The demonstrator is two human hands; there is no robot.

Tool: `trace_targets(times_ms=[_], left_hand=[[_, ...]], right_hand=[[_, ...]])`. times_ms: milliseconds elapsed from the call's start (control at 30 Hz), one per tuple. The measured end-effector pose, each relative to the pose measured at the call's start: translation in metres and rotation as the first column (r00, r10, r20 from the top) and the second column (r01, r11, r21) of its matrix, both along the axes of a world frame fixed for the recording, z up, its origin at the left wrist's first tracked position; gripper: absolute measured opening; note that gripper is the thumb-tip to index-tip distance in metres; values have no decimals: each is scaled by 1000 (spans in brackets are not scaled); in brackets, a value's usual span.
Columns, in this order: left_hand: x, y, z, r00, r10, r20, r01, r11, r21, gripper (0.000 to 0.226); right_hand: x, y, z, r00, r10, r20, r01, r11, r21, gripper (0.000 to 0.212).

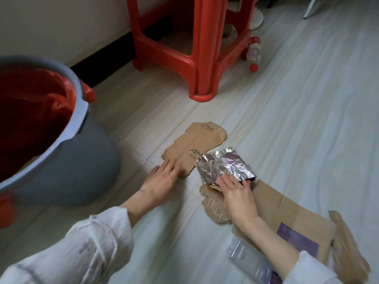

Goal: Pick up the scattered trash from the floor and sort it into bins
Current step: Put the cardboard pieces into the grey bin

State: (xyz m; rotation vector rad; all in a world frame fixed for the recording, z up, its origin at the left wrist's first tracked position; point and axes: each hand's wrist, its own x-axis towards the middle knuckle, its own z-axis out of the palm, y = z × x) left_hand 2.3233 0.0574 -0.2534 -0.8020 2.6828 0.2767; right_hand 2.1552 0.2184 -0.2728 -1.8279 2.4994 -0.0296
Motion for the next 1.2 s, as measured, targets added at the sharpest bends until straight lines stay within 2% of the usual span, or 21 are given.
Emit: trace_targets(times_ms=[100,200,333,400,533,633,700,767,833,933,1067,1133,1200], left_hand=[[-24,-6,-15,1000,10,24,-11,999,44,64],[-31,-6,-26,997,71,-4,-71,997,7,71],[-22,1,-33,984,145,-107,-159,979,-128,50],[-16,4,-33,993,113,-41,-118,976,-184,44],[0,8,-23,999,33,37,-23,966,-258,48],[10,12,3,995,103,10,-100,979,-176,20],[16,9,16,985,170,-39,-174,971,-167,20],[21,5,35,963,232,-137,-252,955,-157,21],[24,5,59,929,282,-238,-320,938,-136,29],[25,6,98,868,265,-420,-342,932,-120,43],[31,-5,168,671,158,-725,-409,894,-183,37],[44,-12,202,564,67,-823,-474,842,-256,27],[61,-15,230,465,16,-885,-525,811,-260,30]], right_hand=[[-1,-1,-6,998,58,8,-58,998,0,54],[-5,-3,-5,997,43,60,-43,999,-4,51],[-7,-3,0,994,7,106,-9,1000,22,51],[-6,-3,4,994,0,111,-3,999,32,49],[-4,-5,13,996,-17,83,14,999,46,48],[1,-5,21,999,-24,28,24,1000,-2,46],[3,-7,31,997,-79,24,80,994,-73,37],[6,-9,45,970,-223,99,237,959,-153,44],[11,-16,68,892,-341,295,410,886,-216,46],[15,-26,101,851,-388,355,501,803,-322,38],[29,-52,164,817,-300,493,528,733,-428,34],[44,-67,197,831,-212,514,489,718,-495,33],[62,-84,229,858,-115,501,426,705,-567,33]])
